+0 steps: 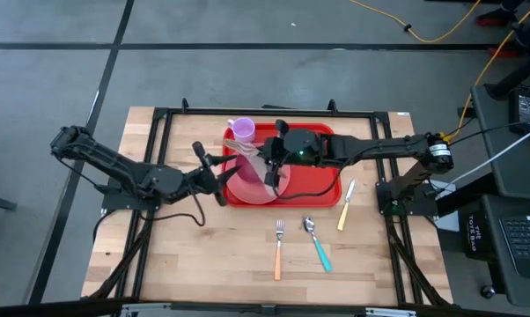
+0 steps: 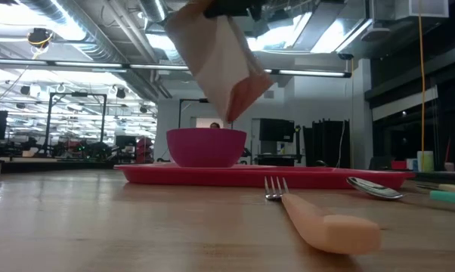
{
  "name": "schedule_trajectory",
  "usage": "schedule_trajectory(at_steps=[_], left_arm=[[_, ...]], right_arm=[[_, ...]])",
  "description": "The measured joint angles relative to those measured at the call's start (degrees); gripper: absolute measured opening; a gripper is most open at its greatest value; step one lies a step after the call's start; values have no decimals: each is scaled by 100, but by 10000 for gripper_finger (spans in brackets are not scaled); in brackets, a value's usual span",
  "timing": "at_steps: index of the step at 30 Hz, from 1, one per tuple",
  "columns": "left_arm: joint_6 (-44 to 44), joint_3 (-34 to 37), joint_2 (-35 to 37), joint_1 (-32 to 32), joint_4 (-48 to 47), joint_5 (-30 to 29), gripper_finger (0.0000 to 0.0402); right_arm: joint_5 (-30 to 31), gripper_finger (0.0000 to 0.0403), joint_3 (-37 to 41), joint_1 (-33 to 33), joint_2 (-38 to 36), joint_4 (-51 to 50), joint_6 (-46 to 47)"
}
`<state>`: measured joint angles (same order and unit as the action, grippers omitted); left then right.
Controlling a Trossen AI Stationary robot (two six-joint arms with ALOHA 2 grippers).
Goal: Set up tray
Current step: Put the brown table napkin on the red tray to the right of the pink plate
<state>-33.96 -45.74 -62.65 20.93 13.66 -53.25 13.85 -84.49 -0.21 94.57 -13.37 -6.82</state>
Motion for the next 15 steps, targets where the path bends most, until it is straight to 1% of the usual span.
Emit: schedule_trajectory(at_steps=[1, 3, 6, 9, 12, 15], left_arm=[[98, -5, 55, 22, -77, 71, 131], [421, 10, 214, 45, -526, 207, 131], [1157, 48, 465, 32, -1498, 600, 128], [1745, 169, 706, -21, -2045, 1018, 128], [1885, 378, 999, -47, -2168, 1236, 130], [1957, 682, 1321, -47, -2147, 1469, 127]], right_arm=[[-1, 14, -1, 0, -25, 0, -49], [-3, 14, 0, 0, -100, -227, -125], [-129, 14, 72, 0, -205, -333, -136], [-187, 14, 270, 0, -320, -306, -141], [-114, 14, 529, 0, -488, -236, -117], [-6, 14, 930, 0, -724, 63, -110]])
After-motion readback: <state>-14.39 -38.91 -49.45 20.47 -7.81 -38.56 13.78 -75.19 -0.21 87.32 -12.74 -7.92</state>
